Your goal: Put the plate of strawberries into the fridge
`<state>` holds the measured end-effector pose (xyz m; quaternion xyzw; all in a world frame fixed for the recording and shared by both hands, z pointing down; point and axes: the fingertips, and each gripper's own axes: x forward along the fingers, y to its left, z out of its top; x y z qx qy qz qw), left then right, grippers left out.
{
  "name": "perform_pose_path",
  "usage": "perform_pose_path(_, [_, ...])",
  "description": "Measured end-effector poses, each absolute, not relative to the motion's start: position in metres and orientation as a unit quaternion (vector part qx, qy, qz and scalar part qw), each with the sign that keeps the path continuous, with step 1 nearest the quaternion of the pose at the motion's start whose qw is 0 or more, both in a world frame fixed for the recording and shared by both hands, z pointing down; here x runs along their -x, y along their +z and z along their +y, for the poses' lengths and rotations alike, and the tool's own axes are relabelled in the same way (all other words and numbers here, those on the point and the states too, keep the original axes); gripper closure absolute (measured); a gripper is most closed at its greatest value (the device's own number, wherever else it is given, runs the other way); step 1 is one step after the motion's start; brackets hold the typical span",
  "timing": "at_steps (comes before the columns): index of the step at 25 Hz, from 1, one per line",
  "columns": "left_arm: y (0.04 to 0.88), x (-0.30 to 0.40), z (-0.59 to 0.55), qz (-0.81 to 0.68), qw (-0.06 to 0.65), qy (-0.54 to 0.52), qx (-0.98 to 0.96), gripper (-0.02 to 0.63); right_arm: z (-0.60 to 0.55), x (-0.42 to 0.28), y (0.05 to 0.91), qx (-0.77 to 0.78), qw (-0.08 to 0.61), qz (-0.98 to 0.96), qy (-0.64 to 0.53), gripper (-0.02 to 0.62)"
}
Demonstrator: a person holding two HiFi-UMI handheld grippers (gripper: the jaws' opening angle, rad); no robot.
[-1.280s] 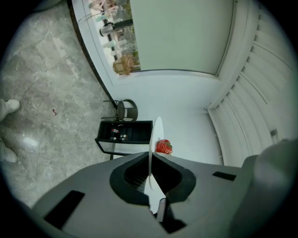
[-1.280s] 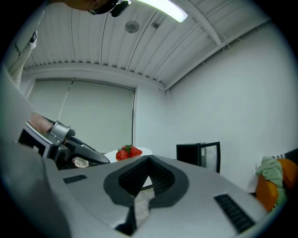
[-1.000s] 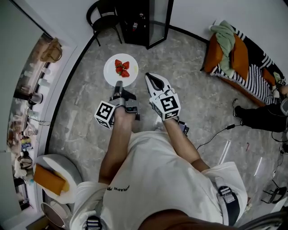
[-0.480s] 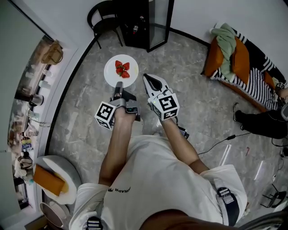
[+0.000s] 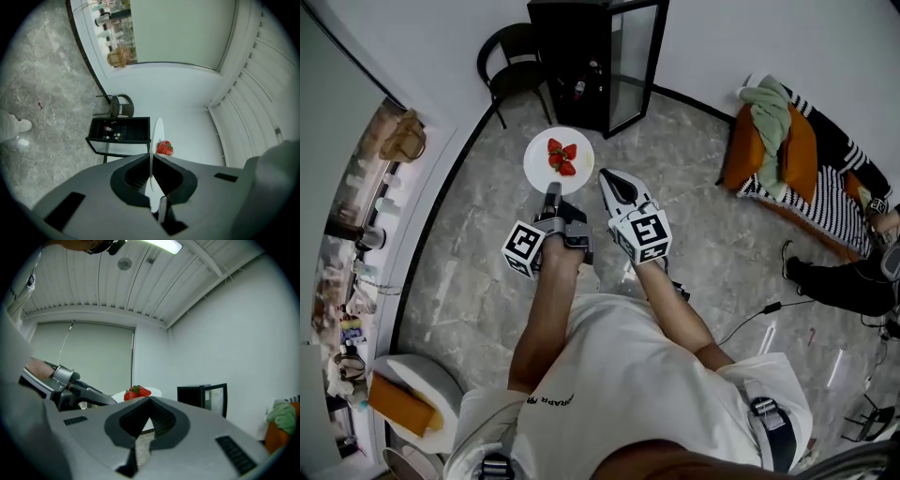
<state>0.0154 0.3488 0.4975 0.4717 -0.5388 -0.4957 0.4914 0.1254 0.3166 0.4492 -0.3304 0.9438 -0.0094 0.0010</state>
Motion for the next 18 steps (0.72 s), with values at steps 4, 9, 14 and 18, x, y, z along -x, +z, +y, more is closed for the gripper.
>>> perform_pose_path(4, [0.492, 0.006, 0.302, -0.534, 0.498, -0.489, -0.477, 0.597, 0.276, -0.101, 0.449, 0.335, -0.005, 0.942, -0.017, 0.584])
perform_pose_path(9, [0.486, 0.033, 0.246, -0.527, 0.505, -0.479, -0.487, 0.597, 0.224, -0.069, 0.450, 0.343, -0.008, 0.939, -0.029, 0.584])
perform_pose_path(14, [0.494, 0.057, 0.202, -0.520, 0.521, -0.471, -0.486, 0.597, 0.176, -0.044, 0.456, 0.363, -0.015, 0.931, -0.033, 0.584])
perform_pose_path(18, [0.495, 0.077, 0.168, -0.515, 0.528, -0.464, -0.490, 0.597, 0.142, -0.031, 0.455, 0.384, -0.014, 0.923, -0.030, 0.584])
